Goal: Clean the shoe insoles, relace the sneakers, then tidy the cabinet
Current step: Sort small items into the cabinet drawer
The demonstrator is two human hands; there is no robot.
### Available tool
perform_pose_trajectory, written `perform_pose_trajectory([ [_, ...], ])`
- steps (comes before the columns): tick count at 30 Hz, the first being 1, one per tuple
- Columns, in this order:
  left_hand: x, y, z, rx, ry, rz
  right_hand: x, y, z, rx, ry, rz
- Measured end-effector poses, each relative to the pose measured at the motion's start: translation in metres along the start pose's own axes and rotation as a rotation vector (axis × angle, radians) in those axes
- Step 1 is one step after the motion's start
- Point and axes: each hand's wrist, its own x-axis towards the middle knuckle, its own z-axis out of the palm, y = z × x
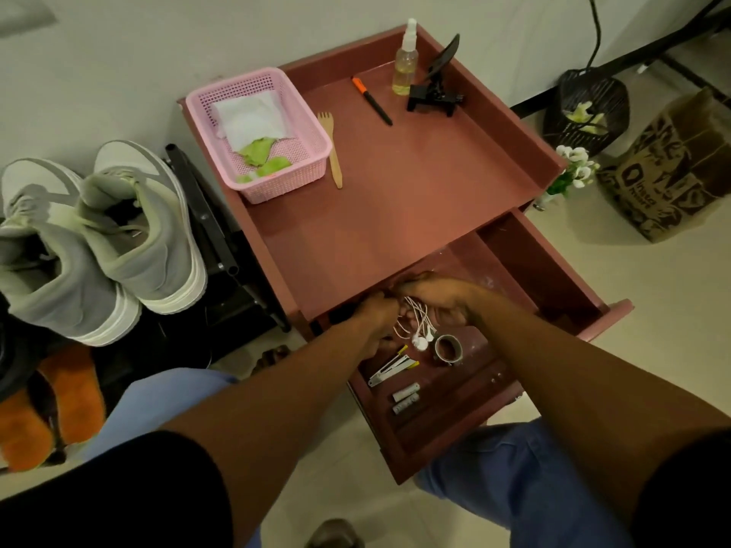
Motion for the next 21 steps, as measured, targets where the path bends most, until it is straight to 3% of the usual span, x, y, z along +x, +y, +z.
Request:
perform_pose_trajectory([
  [5, 0.011, 0.004, -0.005, -0.041, 0.005, -0.065, 0.011, -0.006, 0.000, 0.039, 0.063, -0.034],
  [12, 0.033, -0.008, -0.011, -0.117, 0.066, -0.105, 0.032, 0.000, -0.009, -0.418, 0.279, -0.107],
  [21, 0.034, 0.000, -0.008, 0.290, 0.113, 0.028, 0.031, 0.002, -0.006, -0.718, 0.378, -0.204],
])
